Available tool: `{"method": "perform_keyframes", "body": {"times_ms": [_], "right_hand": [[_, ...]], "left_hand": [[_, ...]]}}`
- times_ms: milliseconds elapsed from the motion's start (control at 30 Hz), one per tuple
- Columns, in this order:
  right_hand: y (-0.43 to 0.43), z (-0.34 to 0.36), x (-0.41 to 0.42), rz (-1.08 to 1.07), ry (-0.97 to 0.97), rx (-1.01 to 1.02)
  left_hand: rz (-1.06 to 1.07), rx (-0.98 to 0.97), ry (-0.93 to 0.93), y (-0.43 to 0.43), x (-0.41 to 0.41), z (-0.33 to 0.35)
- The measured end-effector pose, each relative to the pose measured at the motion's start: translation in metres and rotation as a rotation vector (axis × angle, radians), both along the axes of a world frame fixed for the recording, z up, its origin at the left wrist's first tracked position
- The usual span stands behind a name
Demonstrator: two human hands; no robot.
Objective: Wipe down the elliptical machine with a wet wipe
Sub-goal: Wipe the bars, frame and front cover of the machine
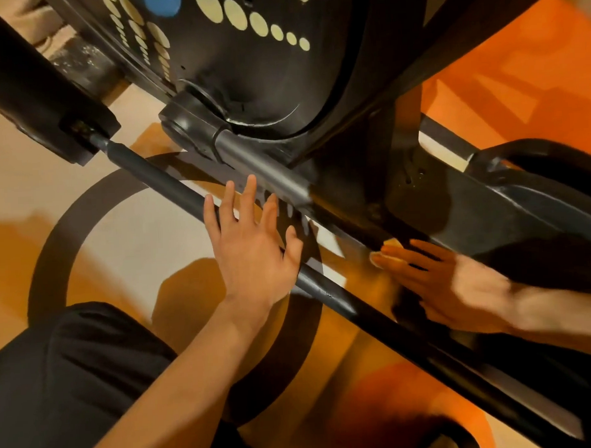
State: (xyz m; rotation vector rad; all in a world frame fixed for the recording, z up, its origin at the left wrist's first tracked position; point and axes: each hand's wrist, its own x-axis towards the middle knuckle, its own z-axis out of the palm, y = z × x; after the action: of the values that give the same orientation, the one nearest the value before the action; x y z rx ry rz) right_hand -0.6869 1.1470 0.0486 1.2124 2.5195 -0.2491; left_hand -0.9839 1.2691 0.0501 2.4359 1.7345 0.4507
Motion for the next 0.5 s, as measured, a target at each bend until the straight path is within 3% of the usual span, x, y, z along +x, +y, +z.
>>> {"method": "perform_keyframes", "body": {"times_ms": [133, 367, 500], "right_hand": [[-0.007, 0.003, 0.010, -0.031, 0.009, -0.007], [0.083, -0.035, -0.085, -0.119, -0.014, 0.196], [0.078, -0.028, -0.080, -0.147, 0.011, 0.148]], "left_hand": [[-0.019, 0.032, -0.035, 0.001, -0.001, -0.004], [-0.031, 0.025, -0.035, 0.001, -0.001, -0.003], [-0.015, 0.024, -0.047, 0.001, -0.002, -0.004]]}}
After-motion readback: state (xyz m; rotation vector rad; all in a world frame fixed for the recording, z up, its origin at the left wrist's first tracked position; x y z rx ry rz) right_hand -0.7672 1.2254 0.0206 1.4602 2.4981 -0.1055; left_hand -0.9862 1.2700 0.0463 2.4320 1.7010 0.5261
